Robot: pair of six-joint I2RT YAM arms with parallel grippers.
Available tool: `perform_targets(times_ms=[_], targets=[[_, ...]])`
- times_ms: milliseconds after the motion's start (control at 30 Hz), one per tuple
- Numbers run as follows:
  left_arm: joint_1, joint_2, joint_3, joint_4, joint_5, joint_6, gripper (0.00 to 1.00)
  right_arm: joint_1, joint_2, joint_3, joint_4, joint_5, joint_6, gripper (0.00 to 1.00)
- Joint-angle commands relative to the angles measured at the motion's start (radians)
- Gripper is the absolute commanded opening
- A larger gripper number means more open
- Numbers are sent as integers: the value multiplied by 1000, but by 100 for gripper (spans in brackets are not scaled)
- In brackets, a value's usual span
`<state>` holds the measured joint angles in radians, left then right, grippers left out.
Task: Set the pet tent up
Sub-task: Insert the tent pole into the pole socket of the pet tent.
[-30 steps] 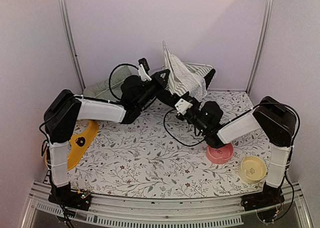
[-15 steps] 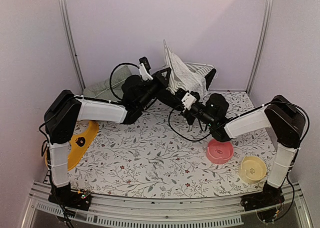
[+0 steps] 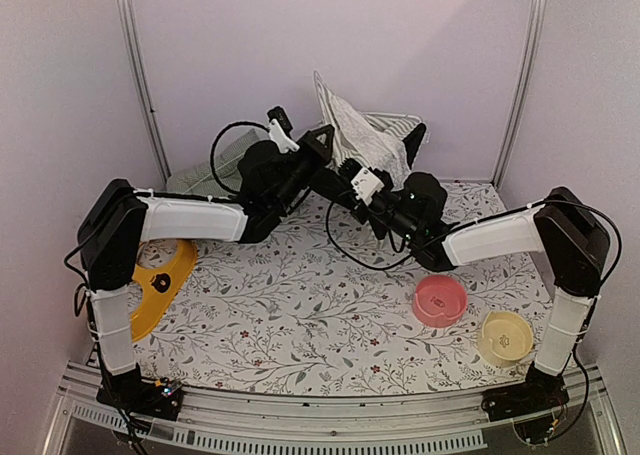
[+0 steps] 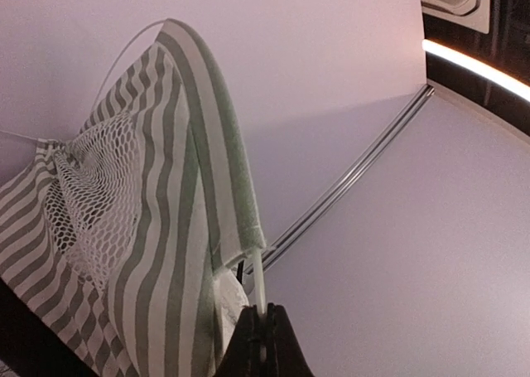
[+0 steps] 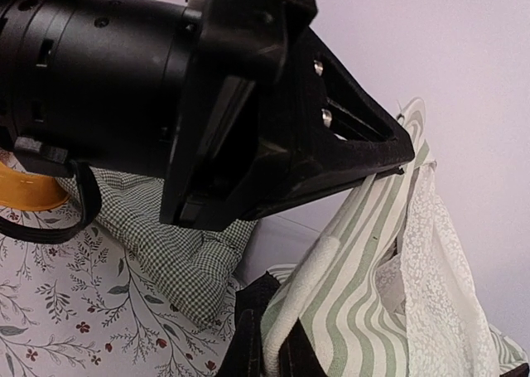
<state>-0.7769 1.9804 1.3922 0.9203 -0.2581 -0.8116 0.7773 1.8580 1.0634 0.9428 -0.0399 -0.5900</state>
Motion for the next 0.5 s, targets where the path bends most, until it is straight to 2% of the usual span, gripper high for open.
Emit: perform_targets(times_ms=[0, 167, 300, 467], targets=[[15, -53, 48, 72, -121, 59, 0, 45, -5, -13, -126, -73, 17, 0], [8, -60, 40, 48, -116, 67, 0, 40, -23, -31, -159, -129, -56, 0], [3, -93, -15, 90, -143, 84, 0, 6, -48, -19, -195, -174, -4, 0], [6, -91, 13, 52, -92, 103, 0, 5, -69, -10, -252, -252, -15, 0]])
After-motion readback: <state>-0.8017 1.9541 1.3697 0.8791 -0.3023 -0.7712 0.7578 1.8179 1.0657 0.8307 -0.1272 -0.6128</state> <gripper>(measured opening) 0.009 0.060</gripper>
